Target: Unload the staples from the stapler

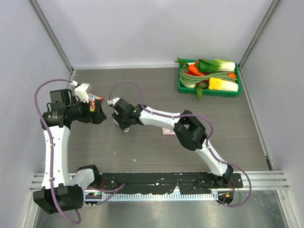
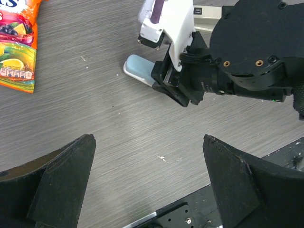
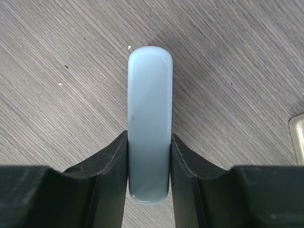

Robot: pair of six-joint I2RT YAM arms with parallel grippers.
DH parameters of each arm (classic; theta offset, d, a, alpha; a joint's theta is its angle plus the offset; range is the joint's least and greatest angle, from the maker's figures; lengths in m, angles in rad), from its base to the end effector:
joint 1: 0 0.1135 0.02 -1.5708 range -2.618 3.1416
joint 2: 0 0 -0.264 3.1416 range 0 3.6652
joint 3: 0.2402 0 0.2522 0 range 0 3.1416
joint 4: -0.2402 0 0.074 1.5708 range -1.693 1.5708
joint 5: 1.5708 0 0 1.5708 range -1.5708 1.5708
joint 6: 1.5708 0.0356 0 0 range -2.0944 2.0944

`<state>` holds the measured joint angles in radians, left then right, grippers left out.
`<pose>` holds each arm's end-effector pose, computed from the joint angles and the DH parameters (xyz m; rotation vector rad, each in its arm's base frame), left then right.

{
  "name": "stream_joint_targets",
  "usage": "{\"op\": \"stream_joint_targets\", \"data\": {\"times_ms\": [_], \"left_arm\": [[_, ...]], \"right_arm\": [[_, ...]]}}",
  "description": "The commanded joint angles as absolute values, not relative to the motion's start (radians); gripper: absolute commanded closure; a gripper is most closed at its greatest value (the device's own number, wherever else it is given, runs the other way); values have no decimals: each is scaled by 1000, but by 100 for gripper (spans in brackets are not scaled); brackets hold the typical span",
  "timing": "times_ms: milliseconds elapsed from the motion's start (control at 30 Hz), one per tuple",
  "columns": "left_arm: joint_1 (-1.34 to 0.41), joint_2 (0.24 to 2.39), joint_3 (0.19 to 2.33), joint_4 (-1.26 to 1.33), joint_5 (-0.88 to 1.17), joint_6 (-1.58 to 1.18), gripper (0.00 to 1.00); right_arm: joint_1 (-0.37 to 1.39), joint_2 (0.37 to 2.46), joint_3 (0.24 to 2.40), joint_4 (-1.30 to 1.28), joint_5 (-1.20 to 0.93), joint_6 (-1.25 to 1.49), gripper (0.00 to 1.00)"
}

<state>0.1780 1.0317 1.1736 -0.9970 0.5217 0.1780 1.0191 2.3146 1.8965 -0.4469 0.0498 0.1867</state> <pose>0.1875 0.0157 0.3550 0.2311 2.3154 -0.4550 0.2730 0.4402 0.1798 -0.9869 2.2892 0.4695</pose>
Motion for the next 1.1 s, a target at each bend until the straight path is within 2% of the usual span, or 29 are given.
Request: {"op": "stream_joint_targets", "data": {"times_ms": [0, 33, 133, 467, 700, 1067], "left_arm": [[183, 1005, 1160, -960, 558, 132, 0], [183, 1002, 1158, -957, 558, 121, 0], [183, 999, 1155, -953, 564, 114, 0], [183, 994, 1169, -956, 557, 112, 0], [183, 1014, 1169, -965, 591, 114, 0], [179, 1037, 1150, -985, 641, 138, 0]], "right_arm": [[1023, 2318, 1970, -457, 43, 202, 54], [1023, 2322, 1974, -457, 40, 202, 44], [1022, 2319, 1988, -460, 41, 209, 28], [1003, 2155, 1890, -465, 112, 134, 26], [853, 1967, 1717, -476, 193, 40, 25], [790, 1973, 1601, -511, 242, -86, 23]]}}
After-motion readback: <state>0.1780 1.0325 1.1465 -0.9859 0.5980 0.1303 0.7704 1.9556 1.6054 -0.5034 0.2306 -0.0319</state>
